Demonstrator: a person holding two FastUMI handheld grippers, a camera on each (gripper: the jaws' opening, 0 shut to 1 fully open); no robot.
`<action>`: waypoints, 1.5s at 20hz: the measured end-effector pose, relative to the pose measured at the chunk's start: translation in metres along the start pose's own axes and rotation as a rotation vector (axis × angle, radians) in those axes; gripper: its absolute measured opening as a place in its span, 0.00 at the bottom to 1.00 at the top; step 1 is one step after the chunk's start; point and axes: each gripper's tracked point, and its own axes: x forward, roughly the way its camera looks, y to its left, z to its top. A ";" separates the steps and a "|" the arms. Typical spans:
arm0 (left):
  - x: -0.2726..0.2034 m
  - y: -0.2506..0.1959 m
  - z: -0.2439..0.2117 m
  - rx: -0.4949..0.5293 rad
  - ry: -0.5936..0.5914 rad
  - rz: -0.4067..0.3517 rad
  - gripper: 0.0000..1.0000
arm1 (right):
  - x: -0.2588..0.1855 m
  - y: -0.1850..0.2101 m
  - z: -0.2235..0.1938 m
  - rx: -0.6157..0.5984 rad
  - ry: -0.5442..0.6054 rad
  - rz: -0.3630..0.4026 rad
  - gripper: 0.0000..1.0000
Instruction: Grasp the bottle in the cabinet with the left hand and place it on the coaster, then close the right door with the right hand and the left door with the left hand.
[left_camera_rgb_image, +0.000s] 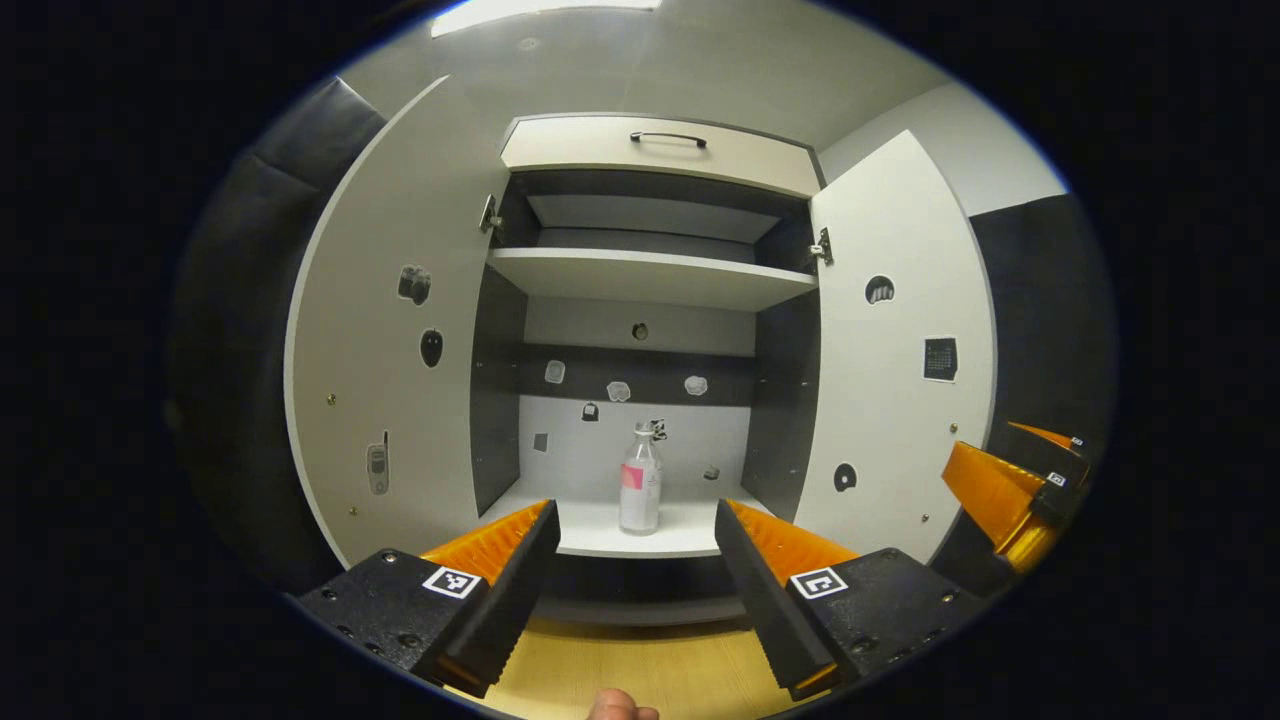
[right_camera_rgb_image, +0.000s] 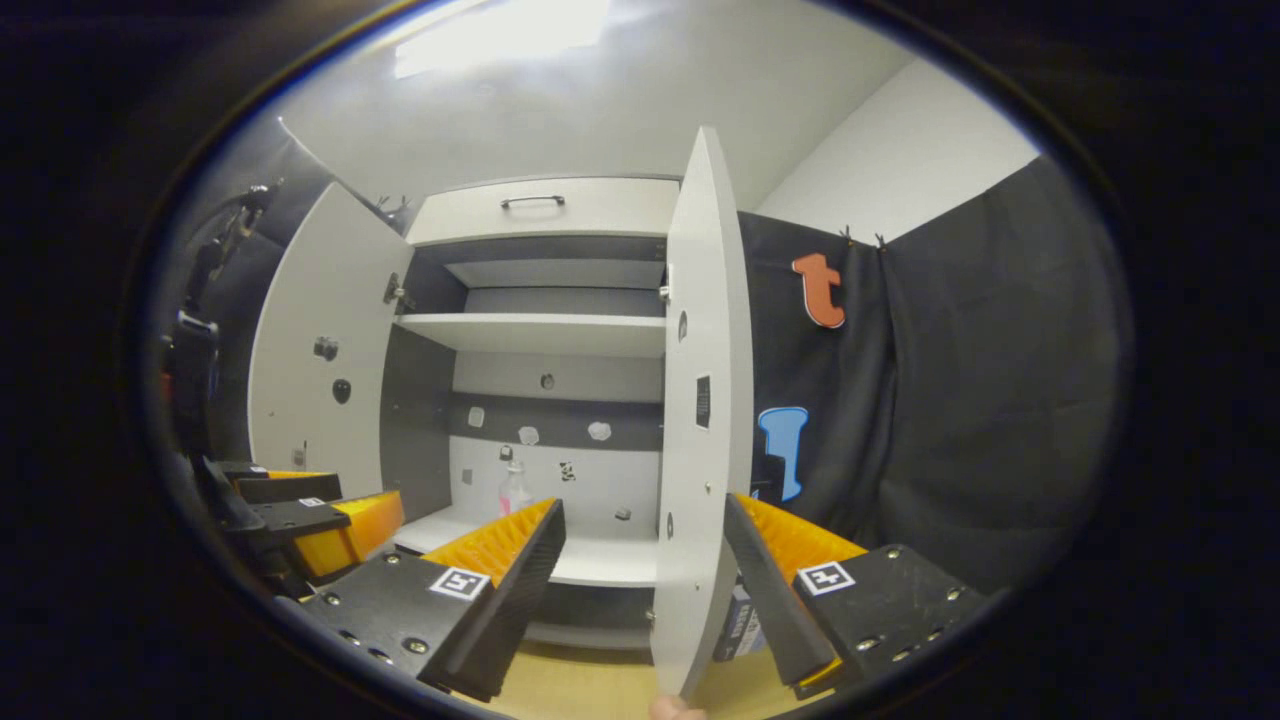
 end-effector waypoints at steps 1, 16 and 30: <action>0.009 0.001 0.000 -0.002 -0.002 -0.003 0.96 | 0.000 -0.001 -0.001 0.000 0.002 -0.002 0.96; 0.226 -0.004 -0.040 0.063 0.076 -0.106 0.96 | -0.054 -0.102 0.009 -0.086 -0.011 -0.376 0.94; 0.325 -0.006 -0.093 0.096 0.178 -0.078 0.96 | -0.084 -0.135 -0.004 -0.115 0.047 -0.566 0.94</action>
